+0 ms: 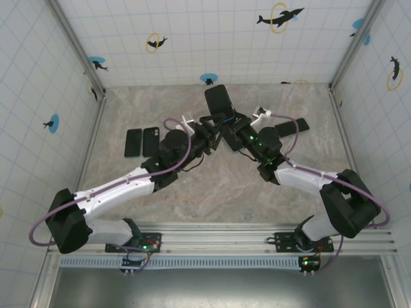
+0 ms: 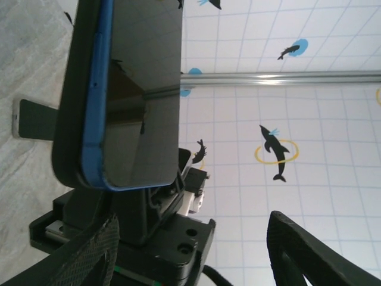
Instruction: Take the phone out of the phone case
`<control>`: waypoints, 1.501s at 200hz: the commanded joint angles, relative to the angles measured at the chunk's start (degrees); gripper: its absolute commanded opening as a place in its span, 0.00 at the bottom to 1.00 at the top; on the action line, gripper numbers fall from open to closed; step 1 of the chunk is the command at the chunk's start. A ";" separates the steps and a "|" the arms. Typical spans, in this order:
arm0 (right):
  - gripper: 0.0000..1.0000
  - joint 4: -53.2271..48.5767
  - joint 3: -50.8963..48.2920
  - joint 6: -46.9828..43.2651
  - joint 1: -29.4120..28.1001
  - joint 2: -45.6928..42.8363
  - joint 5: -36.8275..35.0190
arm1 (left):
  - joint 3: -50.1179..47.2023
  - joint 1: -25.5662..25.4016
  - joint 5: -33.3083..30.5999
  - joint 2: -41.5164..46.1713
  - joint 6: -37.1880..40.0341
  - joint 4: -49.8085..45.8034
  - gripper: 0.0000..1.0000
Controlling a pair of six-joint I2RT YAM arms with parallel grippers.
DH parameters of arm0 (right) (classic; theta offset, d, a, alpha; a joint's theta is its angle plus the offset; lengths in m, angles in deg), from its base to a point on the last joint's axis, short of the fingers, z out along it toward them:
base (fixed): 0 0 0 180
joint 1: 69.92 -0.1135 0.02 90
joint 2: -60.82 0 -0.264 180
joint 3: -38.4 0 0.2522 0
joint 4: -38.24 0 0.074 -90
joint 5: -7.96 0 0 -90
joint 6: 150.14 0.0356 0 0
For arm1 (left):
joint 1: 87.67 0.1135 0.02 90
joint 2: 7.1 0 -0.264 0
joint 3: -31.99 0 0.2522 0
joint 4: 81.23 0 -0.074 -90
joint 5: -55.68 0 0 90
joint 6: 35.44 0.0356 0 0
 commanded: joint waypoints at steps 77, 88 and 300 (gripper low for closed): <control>0.05 6.32 2.12 -0.97 -0.42 -1.24 -0.64 | 0.51 -0.40 -0.85 -1.56 -2.41 3.56 0.63; 0.05 6.42 2.23 -0.87 -0.46 -1.24 -0.32 | 0.05 -0.40 -1.20 -1.54 -2.57 4.03 0.62; 0.04 6.88 0.28 -2.31 -1.67 -2.30 0.17 | -2.43 0.22 -2.05 -1.43 -3.49 6.83 0.52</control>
